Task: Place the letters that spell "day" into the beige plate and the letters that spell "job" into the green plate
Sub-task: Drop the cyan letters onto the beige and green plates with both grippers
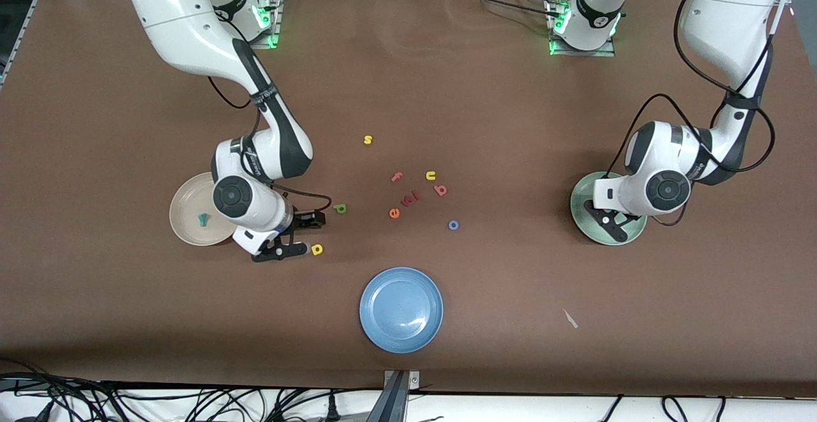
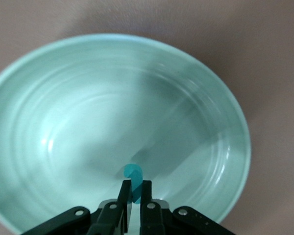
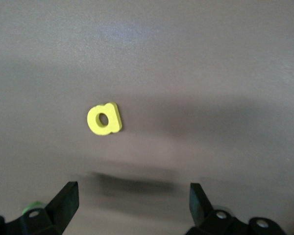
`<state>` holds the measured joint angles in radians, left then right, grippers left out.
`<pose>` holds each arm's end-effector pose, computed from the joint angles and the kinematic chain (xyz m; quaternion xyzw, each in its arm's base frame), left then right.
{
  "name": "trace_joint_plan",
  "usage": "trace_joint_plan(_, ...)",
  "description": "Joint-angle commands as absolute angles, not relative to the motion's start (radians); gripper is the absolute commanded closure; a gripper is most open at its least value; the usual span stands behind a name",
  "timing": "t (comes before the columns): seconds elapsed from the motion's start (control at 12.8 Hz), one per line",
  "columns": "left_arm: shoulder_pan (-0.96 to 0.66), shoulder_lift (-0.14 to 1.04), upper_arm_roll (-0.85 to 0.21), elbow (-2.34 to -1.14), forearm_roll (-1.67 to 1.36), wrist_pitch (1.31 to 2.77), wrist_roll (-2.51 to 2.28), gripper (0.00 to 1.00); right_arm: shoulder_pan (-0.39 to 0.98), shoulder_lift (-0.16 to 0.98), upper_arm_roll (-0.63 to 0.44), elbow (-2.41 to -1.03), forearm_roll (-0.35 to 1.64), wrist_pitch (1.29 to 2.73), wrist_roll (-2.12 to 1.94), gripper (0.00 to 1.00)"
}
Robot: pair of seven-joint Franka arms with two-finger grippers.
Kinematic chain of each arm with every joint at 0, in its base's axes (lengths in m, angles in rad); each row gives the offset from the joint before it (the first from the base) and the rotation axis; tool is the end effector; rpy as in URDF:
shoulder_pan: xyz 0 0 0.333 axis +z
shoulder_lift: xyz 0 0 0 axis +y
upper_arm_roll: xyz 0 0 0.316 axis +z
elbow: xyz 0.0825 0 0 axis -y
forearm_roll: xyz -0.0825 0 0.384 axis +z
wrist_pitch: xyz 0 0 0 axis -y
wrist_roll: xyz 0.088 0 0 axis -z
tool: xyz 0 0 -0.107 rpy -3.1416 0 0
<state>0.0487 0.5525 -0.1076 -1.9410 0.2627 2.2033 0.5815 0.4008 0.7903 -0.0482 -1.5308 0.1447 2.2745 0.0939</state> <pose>0.5882 -0.0252 0.1766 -0.9064 0.3932 0.1519 0.0263 0.6567 0.2507 0.1848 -0.9952 -0.0878 0.0300 0.0309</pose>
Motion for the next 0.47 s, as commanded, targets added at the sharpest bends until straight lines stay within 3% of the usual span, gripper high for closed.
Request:
trace_joint_plan(0.0,0.071,0.545,-0.120,-1.954,0.293,2.221,0.597,0.93,0.403,0.851,-0.048,-1.434,0.153,2.235,0.100,0.00)
trace_joint_plan(0.08,0.069,0.542,-0.120,-1.954,0.293,2.218,0.598,0.51,0.411,0.859,-0.048,-1.427,0.153,2.235,0.104,0.00)
trace_joint_plan(0.16,0.074,0.538,-0.121,-1.951,0.295,2.218,0.601,0.01,0.414,0.870,-0.046,-1.413,0.153,2.235,0.107,0.00)
trace_joint_plan(0.39,0.069,0.496,-0.127,-1.948,0.282,2.174,0.604,0.00,0.422,0.911,-0.048,-1.355,0.153,2.230,0.121,0.01)
